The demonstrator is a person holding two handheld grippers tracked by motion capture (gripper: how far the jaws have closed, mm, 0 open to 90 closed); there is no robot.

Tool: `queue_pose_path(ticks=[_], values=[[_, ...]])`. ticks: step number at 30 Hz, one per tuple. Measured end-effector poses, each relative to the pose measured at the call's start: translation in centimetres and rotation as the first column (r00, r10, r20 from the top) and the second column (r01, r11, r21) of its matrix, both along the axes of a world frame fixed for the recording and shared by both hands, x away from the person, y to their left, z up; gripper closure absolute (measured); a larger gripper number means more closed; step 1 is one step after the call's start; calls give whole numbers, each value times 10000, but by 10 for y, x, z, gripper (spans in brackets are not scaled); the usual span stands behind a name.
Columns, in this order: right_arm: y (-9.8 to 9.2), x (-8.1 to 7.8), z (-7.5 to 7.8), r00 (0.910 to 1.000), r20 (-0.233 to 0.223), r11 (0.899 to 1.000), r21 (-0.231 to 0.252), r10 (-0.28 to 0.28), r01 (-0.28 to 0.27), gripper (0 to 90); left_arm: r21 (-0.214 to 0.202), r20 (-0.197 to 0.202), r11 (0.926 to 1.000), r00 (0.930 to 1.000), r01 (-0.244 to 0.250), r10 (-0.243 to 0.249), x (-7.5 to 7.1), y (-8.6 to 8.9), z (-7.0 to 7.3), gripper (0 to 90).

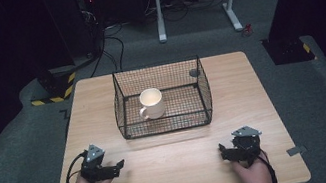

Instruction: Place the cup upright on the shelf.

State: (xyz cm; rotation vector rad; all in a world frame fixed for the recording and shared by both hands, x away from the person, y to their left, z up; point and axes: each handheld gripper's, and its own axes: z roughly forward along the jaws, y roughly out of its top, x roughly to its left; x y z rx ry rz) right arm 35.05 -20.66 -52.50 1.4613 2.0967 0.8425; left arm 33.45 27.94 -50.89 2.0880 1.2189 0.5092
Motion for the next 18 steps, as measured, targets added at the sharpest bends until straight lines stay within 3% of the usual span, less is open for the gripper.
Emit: queue_pose_path(ticks=[5, 7, 12, 18], values=[[0, 0, 0, 10000, 1, 10000, -1, -1, 1, 93, 306, -61, 9993, 9997, -225, 227, -3, 7, -13, 117], [0, 0, 0, 10000, -1, 10000, 0, -1, 1, 93, -88, 109, 9990, 9990, -434, 435, -6, 12, -19, 110], [0, 0, 0, 10000, -4, 10000, 5, 1, -1, 93, -56, 293, 9981, 9977, -616, 618, -7, 13, -21, 96], [0, 0, 0, 10000, -50, 10000, 34, 15, -15, 88, -83, 102, 9958, 9957, -915, 916, -3, 12, -22, 39]])
